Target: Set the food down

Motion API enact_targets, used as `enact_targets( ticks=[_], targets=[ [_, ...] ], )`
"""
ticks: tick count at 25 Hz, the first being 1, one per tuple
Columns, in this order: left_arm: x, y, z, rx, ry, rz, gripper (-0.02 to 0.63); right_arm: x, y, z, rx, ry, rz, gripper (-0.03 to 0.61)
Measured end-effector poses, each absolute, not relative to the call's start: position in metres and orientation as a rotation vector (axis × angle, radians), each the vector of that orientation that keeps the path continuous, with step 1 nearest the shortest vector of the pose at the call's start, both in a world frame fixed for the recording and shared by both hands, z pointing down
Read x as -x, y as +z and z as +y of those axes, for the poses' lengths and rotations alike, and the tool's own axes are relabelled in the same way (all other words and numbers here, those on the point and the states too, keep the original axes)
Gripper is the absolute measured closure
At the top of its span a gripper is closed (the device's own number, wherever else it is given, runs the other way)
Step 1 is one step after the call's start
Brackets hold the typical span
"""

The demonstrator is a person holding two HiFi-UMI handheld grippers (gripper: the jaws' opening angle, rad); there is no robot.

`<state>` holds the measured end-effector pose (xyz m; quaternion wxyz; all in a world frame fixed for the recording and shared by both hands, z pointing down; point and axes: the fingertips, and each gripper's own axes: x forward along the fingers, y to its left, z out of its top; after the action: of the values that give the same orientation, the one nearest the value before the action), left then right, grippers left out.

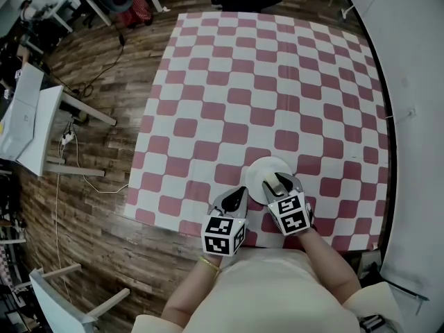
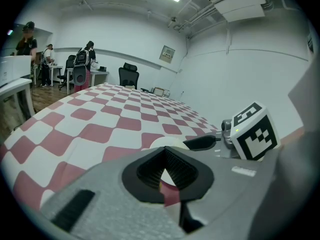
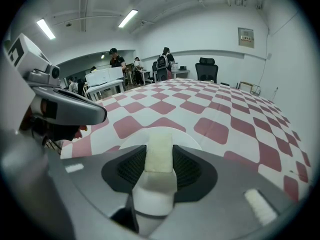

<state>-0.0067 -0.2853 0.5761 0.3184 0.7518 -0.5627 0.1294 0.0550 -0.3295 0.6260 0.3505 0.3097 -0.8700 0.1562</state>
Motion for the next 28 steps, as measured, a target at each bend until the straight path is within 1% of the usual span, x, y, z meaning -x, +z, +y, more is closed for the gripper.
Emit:
enact_targets(
  ticks=[16, 23, 28],
  targets=[
    [0.005, 0.574, -0.281, -1.983, 0.342, -1.489, 0.607, -0.054, 0.637, -0.327, -0.772, 0.334, -2.21, 0.408],
    [0.006, 0.572, -0.275, -1.981, 0.343, -1.493, 0.607, -0.053, 0.633, -0.325, -0.794, 0.363, -2.239, 0.39],
    [0.006, 0.57, -0.272, -1.991, 0.342, -1.491, 0.607, -0.058, 0.627, -0.321, -0.831, 0.373, -2.262, 0.391]
  ],
)
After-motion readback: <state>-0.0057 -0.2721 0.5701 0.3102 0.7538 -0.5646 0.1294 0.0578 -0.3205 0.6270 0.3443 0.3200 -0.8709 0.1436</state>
